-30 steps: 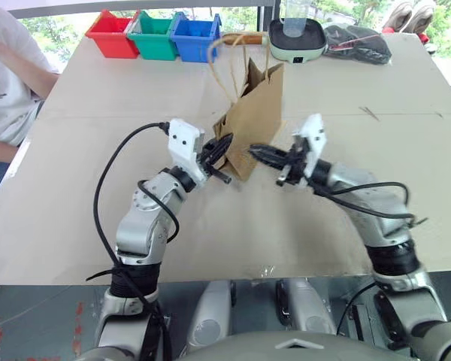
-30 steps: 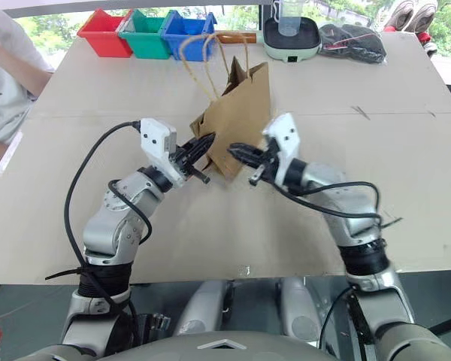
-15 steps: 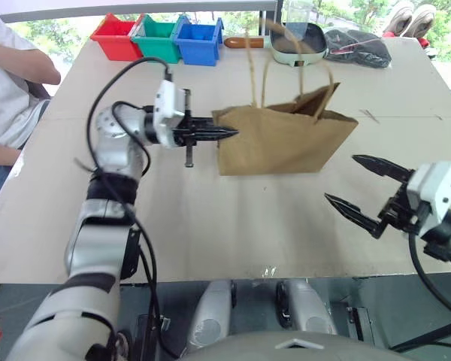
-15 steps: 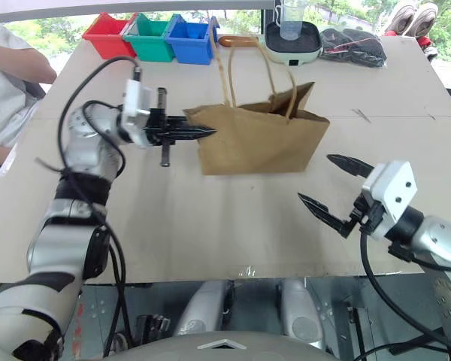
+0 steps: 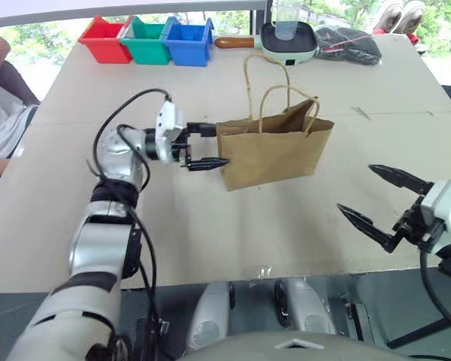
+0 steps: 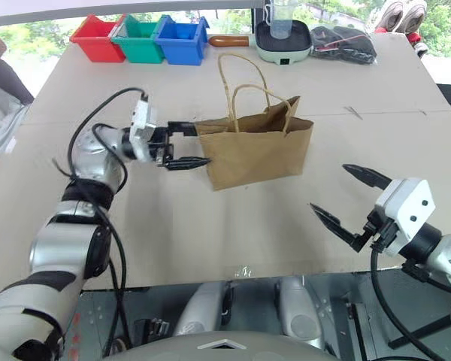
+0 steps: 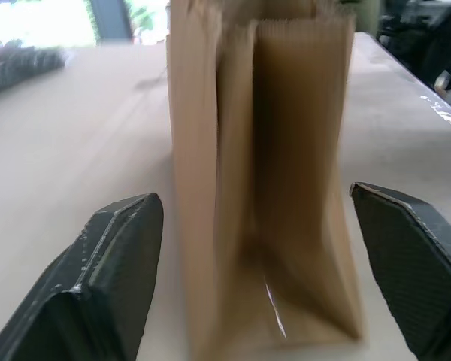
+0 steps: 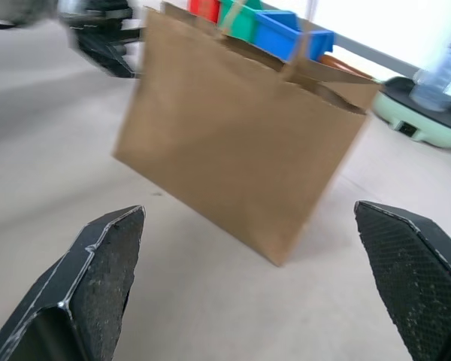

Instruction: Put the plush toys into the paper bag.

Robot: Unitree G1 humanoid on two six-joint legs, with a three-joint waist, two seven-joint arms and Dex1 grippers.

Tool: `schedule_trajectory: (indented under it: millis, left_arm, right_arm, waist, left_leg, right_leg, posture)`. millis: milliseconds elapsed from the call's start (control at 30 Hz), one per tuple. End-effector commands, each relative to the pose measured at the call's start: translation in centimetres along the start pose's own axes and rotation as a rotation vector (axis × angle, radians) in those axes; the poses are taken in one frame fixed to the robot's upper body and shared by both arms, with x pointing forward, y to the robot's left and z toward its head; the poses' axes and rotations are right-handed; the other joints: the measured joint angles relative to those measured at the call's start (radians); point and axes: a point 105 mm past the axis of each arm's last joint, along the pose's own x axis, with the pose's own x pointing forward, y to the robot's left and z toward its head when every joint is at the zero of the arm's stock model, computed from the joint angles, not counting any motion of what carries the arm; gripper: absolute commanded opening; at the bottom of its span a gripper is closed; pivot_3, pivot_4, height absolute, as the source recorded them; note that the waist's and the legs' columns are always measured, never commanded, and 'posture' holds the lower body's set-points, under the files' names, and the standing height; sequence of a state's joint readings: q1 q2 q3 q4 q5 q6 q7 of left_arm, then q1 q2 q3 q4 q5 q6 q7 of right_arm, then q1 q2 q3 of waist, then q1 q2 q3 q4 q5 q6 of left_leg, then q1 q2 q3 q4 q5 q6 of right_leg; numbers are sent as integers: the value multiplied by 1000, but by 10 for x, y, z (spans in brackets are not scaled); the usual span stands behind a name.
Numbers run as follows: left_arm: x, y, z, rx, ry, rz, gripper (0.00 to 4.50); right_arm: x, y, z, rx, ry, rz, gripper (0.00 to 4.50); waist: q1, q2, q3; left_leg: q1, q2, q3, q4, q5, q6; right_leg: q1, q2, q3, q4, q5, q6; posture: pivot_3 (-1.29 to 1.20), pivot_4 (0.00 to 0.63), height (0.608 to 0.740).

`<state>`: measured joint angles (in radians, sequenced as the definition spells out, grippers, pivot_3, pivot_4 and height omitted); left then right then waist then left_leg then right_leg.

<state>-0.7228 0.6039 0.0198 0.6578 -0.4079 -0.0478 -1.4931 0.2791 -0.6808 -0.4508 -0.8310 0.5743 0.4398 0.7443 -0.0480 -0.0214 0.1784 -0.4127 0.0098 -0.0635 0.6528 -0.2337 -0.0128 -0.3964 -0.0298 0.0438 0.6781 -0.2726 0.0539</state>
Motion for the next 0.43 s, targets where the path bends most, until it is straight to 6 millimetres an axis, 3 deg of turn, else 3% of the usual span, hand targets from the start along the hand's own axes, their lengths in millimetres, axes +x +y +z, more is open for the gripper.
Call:
schedule_trajectory:
  millis: [33, 200, 333, 433]
  left_arm:
    - [-26, -18, 20, -63, -3, 130, 4100]
    - [-69, -90, -4, -292, 68, 334, 4100]
    - [-77, -113, -11, -347, 111, 412, 4100]
    - [-77, -118, -11, -347, 111, 443, 4100]
  right_arm:
    - [-11, -9, -3, -26, 18, 16, 4387]
    - [-38, -33, -29, -1, 143, 51, 4387]
    - [-48, -43, -36, 3, 194, 74, 4387]
    - [-52, -46, -40, 9, 218, 91, 4387]
  waist:
    - [3, 1, 0]
    - [21, 2, -1]
    - [50, 2, -1]
    - [60, 3, -1]
  left_leg:
    - [0, 3, -2, -1, 0, 0]
    - [0, 1, -2, 0, 0, 0]
    - [5, 0, 1, 0, -1, 2]
    - [15, 1, 5, 0, -1, 2]
  right_leg:
    - [0, -1, 1, 0, 0, 0]
    - [1, -5, 0, -1, 0, 0]
    - [6, -8, -1, -2, -1, -1]
    - [18, -7, -2, -4, -6, -3]
  posture:
    - [0, 150, 740]
    - [0, 150, 740]
    - [0, 150, 740]
    - [0, 150, 740]
